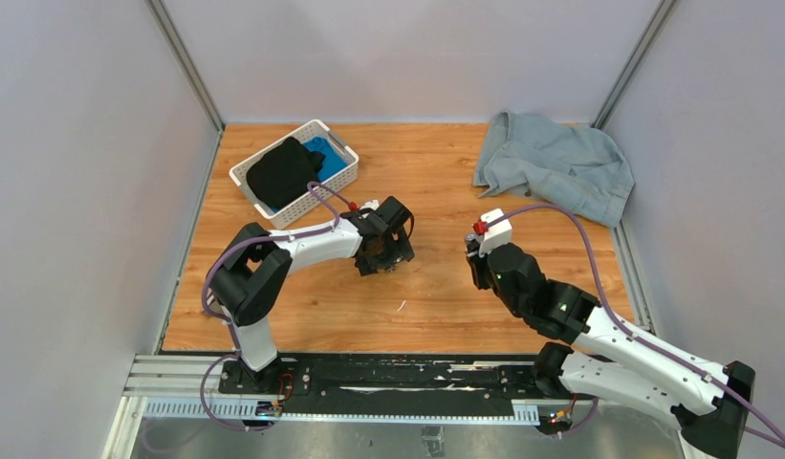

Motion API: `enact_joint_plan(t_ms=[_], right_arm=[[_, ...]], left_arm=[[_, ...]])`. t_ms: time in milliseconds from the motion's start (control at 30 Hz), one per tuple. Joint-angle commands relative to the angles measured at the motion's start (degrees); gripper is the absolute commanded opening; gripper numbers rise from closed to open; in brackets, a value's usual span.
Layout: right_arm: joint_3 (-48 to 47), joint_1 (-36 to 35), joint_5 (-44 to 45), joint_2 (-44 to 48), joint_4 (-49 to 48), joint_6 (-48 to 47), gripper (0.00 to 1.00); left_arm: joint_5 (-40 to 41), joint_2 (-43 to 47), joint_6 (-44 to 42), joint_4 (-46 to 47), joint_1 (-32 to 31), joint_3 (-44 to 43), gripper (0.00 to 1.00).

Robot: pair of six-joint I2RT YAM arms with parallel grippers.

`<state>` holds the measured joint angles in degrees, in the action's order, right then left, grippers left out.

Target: Install the water faucets

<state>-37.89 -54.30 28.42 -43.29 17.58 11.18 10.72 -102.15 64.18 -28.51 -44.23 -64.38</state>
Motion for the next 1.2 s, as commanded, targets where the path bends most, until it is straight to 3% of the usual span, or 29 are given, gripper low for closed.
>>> enact_joint_plan(t_ms=[0,633,800,1000,1167], right_arm=[[-0.77,0.93,-0.51,1.32,-0.07,0.87,0.00],[-0.21,0.95,-0.96,0.97,-0.09,1.20,0.00],[0.05,0.95,-0.94,1.53,0.08,1.34,0.00],[-0.29,0.95,-1.88,1.28,0.56,1.79,0.00],[-0.59,0.95,-3.04,1.19,0.57,1.87,0.00]], left_arm=[[0.71,-0.57,-3.37,0.81,-0.16,0.75,0.89],[-2.30,-4.51,-3.26,4.22,1.78,2.66,0.59],[-3.01,-4.73,-2.83,4.40,1.78,3.49,0.42],[-3.60,-2.32,-2.93,2.24,2.14,2.22,0.03],[-3.97,5.01,-4.27,0.27,2.71,-0.72,0.00]])
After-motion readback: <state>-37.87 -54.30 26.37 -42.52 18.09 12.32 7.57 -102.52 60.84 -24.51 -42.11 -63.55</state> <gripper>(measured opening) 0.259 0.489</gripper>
